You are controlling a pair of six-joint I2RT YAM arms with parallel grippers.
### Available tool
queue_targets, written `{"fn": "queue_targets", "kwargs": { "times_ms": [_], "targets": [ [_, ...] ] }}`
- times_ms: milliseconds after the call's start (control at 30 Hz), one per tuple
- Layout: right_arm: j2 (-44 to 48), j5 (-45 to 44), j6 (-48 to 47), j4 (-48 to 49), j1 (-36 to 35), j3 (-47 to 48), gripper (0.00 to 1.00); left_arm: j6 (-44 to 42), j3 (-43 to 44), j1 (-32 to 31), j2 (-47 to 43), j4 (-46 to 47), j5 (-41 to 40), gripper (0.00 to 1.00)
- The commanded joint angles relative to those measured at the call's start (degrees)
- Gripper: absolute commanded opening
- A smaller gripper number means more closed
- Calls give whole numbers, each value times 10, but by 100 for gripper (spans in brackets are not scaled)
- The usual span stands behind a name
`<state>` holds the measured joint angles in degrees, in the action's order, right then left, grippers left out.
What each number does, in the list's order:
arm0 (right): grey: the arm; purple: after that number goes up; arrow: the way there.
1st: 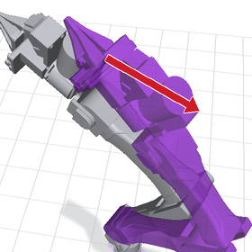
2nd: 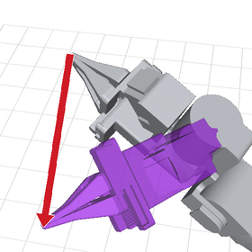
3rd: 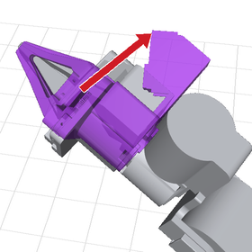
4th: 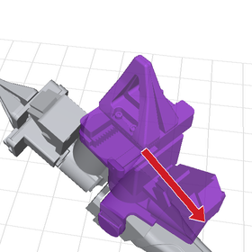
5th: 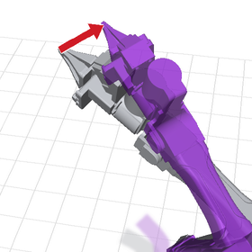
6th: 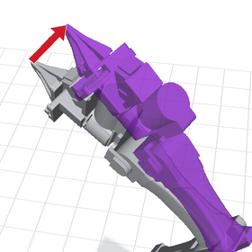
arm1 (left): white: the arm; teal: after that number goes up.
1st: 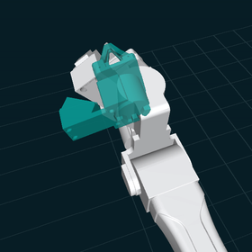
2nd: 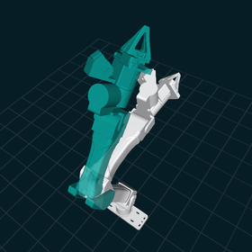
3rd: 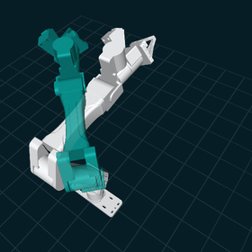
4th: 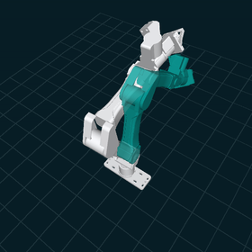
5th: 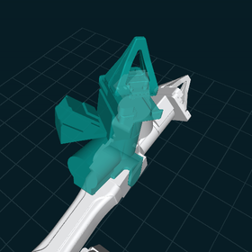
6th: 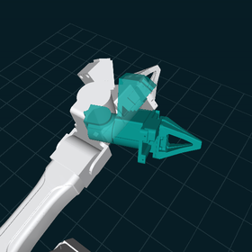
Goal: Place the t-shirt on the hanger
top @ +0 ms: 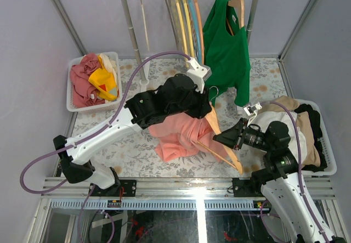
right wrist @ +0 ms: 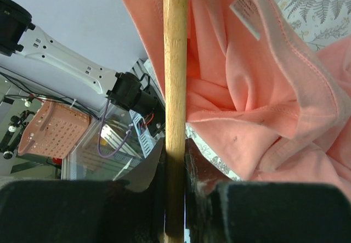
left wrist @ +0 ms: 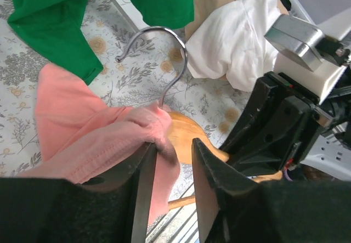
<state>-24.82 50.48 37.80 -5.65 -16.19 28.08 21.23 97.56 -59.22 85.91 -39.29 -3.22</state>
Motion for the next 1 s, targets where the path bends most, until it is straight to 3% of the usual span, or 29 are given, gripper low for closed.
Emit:
{"fn": "queue_targets", "kwargs": {
  "times_ms": [0,233,467,800,967],
  "targets": [
    [5,16,40,137,-1,-20,0,-10,2,-7,-10,10,19,36],
    [25,29,115,289,-1,-81,0,-31,-15,-7,-35,-8,38,54],
    [18,55,162,390,-1,-98,0,-63,9,-7,-65,-29,41,63],
    [-18,84,237,528,-2,-110,0,-104,125,-7,-89,-114,15,68],
    [-29,112,267,567,-3,-105,0,-121,135,-6,-107,-147,29,72]
  ]
}}
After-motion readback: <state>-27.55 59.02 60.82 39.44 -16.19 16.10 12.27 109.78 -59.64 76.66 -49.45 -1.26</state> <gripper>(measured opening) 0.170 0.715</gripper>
